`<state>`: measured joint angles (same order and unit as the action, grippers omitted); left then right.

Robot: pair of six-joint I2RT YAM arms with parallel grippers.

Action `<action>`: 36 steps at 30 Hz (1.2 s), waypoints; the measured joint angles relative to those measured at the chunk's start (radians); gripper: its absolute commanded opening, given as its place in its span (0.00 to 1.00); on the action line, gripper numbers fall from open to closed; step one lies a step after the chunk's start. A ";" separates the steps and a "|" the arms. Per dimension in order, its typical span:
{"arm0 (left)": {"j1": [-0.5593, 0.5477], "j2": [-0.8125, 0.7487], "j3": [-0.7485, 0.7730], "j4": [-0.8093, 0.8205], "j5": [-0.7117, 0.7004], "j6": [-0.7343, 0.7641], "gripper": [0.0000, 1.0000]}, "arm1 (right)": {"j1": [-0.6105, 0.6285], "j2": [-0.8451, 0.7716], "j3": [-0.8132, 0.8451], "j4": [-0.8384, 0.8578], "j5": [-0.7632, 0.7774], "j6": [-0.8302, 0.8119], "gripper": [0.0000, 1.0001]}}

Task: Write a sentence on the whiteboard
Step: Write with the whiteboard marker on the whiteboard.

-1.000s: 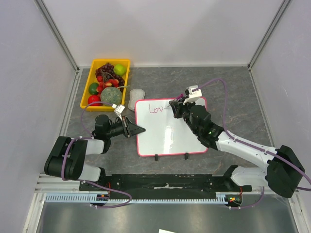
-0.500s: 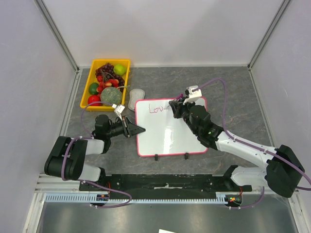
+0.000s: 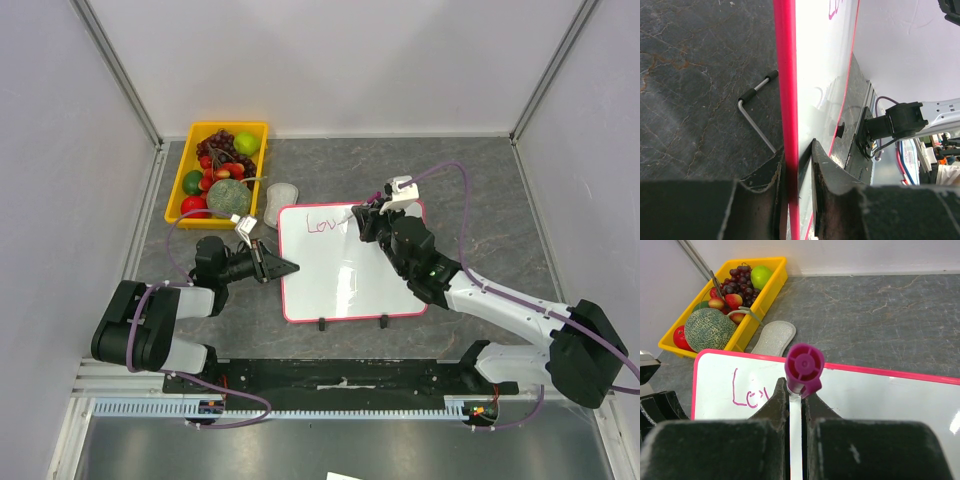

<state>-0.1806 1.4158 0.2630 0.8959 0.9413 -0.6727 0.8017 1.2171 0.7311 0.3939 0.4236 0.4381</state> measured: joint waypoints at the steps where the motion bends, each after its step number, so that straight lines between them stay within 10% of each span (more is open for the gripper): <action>1: 0.000 0.000 0.000 0.000 0.000 0.000 0.02 | -0.001 0.000 0.000 0.000 0.001 0.000 0.00; 36: 0.000 0.000 0.000 0.000 0.001 0.000 0.02 | -0.007 0.017 0.013 0.008 -0.063 -0.004 0.00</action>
<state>-0.1806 1.4158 0.2630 0.8955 0.9421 -0.6724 0.7944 1.2339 0.7441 0.4019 0.3611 0.4339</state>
